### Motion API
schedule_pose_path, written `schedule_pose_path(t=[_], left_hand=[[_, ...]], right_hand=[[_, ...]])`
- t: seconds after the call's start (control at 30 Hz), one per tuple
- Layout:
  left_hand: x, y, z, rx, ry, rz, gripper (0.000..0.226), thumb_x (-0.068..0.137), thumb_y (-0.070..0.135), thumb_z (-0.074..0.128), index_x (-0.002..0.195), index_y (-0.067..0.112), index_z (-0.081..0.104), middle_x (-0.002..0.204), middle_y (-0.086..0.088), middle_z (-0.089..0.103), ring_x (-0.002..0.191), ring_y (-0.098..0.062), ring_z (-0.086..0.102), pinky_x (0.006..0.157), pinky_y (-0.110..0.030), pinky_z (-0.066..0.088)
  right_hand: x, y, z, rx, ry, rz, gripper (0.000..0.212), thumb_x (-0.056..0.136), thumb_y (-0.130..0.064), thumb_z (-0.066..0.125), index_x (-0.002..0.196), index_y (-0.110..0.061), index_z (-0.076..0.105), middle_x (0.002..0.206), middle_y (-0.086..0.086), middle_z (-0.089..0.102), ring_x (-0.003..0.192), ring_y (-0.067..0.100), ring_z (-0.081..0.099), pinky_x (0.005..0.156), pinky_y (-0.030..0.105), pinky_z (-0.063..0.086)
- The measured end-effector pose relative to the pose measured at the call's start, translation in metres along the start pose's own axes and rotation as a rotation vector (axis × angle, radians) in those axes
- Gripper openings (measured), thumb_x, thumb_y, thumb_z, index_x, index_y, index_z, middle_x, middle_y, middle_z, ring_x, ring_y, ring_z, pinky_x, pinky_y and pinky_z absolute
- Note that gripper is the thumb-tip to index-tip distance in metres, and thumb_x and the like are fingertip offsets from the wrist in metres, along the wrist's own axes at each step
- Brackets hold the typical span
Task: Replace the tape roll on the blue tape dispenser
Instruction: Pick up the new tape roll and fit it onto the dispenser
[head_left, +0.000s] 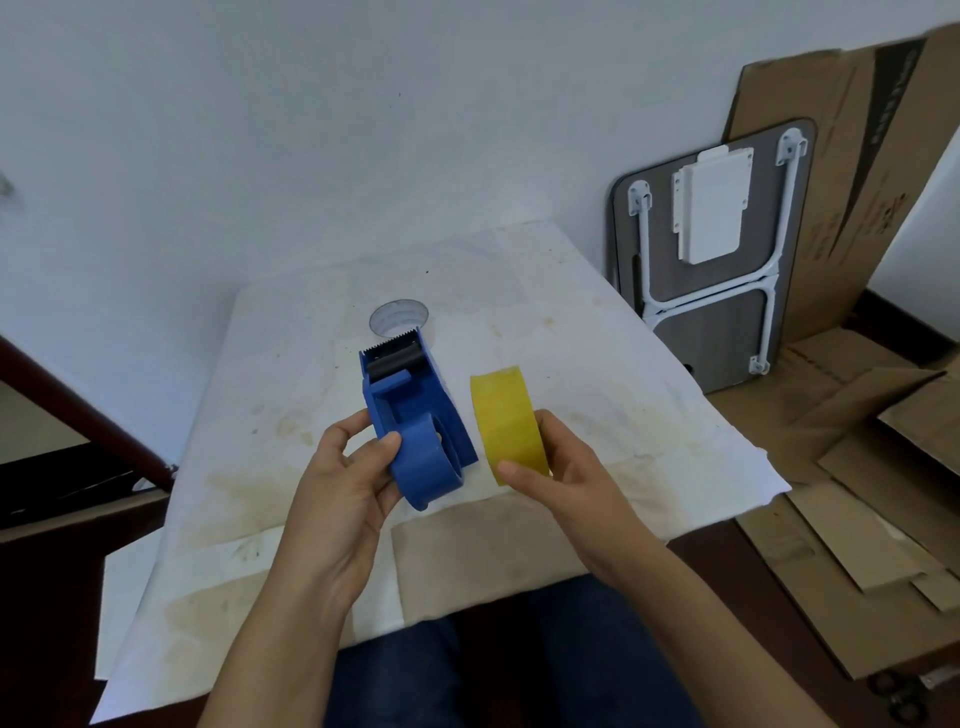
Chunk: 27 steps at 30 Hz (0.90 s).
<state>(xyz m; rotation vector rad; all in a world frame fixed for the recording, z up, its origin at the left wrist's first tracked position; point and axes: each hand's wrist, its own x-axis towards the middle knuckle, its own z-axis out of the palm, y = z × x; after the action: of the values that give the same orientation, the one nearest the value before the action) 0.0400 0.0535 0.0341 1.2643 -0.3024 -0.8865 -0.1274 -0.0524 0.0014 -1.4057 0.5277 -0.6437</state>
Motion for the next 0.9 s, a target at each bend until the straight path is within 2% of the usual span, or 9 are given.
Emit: schedule_pose_path(t=[0.07,0.17,0.3,0.47,0.6,0.67,0.73,0.83,0.9], left_hand=[[0.000,-0.001,0.000,0.032,0.005,0.019,0.036,0.095,0.003,0.056,0.130,0.011,0.053,0.105,-0.012,0.077,0.099,-0.029,0.073,0.080,-0.037,0.061],[-0.001,-0.001,0.001,0.059,0.004,0.042,0.036,0.094,0.004,0.057,0.130,0.013,0.053,0.098,-0.011,0.077,0.100,-0.030,0.072,0.087,-0.042,0.056],[-0.002,0.000,0.001,0.081,-0.003,0.060,0.036,0.095,0.004,0.056,0.129,0.015,0.053,0.097,-0.009,0.078,0.095,-0.026,0.073,0.083,-0.038,0.059],[-0.006,-0.001,0.004,0.125,0.006,0.106,0.036,0.096,0.005,0.055,0.130,0.016,0.051,0.101,-0.015,0.075,0.091,-0.024,0.073,0.082,-0.038,0.059],[-0.006,-0.003,0.006,0.150,0.005,0.126,0.038,0.096,0.005,0.054,0.132,0.016,0.050,0.104,-0.013,0.075,0.096,-0.027,0.072,0.081,-0.037,0.061],[-0.006,-0.003,0.008,0.158,-0.007,0.130,0.036,0.096,0.005,0.055,0.130,0.019,0.052,0.105,-0.011,0.075,0.094,-0.025,0.073,0.079,-0.036,0.061],[-0.008,-0.004,0.010,0.170,-0.013,0.134,0.035,0.096,0.005,0.055,0.127,0.022,0.053,0.106,-0.010,0.075,0.088,-0.020,0.074,0.079,-0.036,0.061],[-0.010,-0.005,0.011,0.160,-0.006,0.134,0.036,0.095,0.006,0.057,0.127,0.023,0.054,0.107,-0.009,0.074,0.086,-0.018,0.074,0.082,-0.041,0.059],[-0.012,-0.005,0.012,0.128,-0.006,0.122,0.037,0.095,0.005,0.057,0.127,0.023,0.055,0.109,-0.009,0.074,0.089,-0.019,0.075,0.083,-0.042,0.058]], right_hand=[[0.000,0.002,-0.002,-0.031,-0.023,-0.004,0.023,0.092,-0.007,0.064,0.106,-0.026,0.060,0.083,-0.024,0.066,0.080,-0.004,0.060,0.077,0.017,0.049],[-0.001,0.003,-0.001,-0.081,-0.031,-0.012,0.024,0.091,-0.009,0.066,0.109,-0.023,0.061,0.088,-0.024,0.064,0.086,-0.002,0.059,0.079,0.020,0.047],[-0.001,0.004,0.001,-0.145,-0.034,-0.033,0.034,0.088,-0.009,0.068,0.117,-0.023,0.061,0.104,-0.012,0.065,0.101,0.012,0.061,0.091,0.033,0.050],[-0.001,0.005,0.002,-0.137,-0.017,-0.038,0.050,0.086,-0.001,0.070,0.116,-0.039,0.059,0.104,-0.019,0.070,0.103,0.006,0.064,0.093,0.030,0.054],[-0.001,0.003,0.002,-0.183,-0.026,-0.023,0.041,0.083,-0.012,0.069,0.107,-0.043,0.062,0.102,-0.014,0.071,0.100,0.011,0.066,0.094,0.038,0.054],[-0.001,0.001,0.005,-0.179,-0.058,-0.044,0.026,0.084,-0.022,0.065,0.105,-0.038,0.064,0.098,-0.013,0.069,0.097,0.012,0.064,0.088,0.035,0.052],[-0.002,-0.002,0.009,-0.162,-0.049,-0.059,0.009,0.087,-0.033,0.060,0.094,-0.028,0.062,0.085,-0.015,0.062,0.085,0.009,0.057,0.080,0.033,0.047],[-0.001,0.000,0.010,-0.156,-0.025,-0.083,0.028,0.088,-0.041,0.057,0.092,-0.014,0.059,0.082,-0.006,0.057,0.081,0.011,0.052,0.078,0.035,0.043],[-0.001,0.002,0.009,-0.157,-0.025,-0.100,0.027,0.088,-0.035,0.060,0.097,-0.010,0.058,0.086,-0.002,0.059,0.083,0.012,0.055,0.078,0.033,0.045]])
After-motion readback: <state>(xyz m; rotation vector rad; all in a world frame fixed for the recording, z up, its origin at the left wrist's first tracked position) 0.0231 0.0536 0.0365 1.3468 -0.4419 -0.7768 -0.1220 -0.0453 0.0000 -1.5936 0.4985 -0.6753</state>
